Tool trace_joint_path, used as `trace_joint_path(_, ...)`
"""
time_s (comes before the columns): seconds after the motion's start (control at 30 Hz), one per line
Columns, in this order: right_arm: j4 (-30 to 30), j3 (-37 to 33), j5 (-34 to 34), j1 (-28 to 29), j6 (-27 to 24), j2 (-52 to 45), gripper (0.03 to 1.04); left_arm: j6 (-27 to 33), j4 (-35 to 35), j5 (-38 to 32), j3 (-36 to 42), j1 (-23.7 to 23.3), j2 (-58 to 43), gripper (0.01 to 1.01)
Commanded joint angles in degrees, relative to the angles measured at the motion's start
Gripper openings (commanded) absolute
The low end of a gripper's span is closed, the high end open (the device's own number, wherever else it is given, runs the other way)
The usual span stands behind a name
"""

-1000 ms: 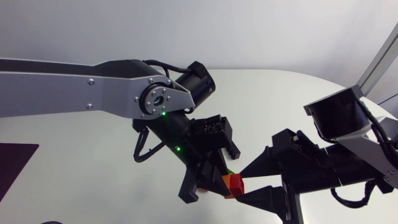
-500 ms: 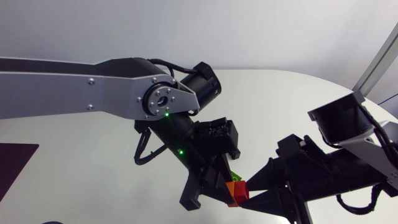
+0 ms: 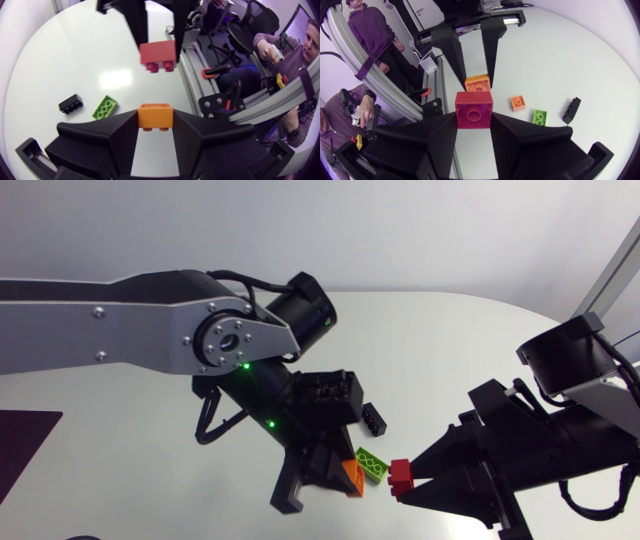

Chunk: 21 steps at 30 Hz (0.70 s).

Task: Disassemble duplo

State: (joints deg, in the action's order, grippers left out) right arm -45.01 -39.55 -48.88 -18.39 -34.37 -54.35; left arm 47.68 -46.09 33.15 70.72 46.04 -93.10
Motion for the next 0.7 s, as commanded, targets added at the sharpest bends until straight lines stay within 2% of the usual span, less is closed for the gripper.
trace_joint_path(0.0, 0.01, -0.53, 2.83, 0.46, -0.43, 1.53, 0.28, -3.03, 3.63, -2.56, -2.87, -4.91, 0.90, 0.233)
trace_joint_path(0.2, 5.55, 1.58, 11.79, 0.64, 1.67, 2.58, 0.28, -10.94, 13.48, -12.93, -7.70, -11.06, 0.81, 0.248)
trace_joint_path(0.33, 9.33, 2.64, 16.63, 0.64, 3.17, 0.73, 0.28, -15.25, 15.68, -18.64, -8.76, -13.61, -3.32, 0.248)
trace_joint_path(0.6, 17.24, 5.80, 25.77, 0.64, 4.84, -4.28, 0.29, -18.68, 18.66, -24.44, -11.39, -13.52, -9.47, 0.252)
trace_joint_path(0.67, 18.91, 6.42, 27.79, 0.73, 5.10, -5.51, 0.29, -19.20, 19.10, -25.24, -11.83, -13.17, -10.08, 0.310)
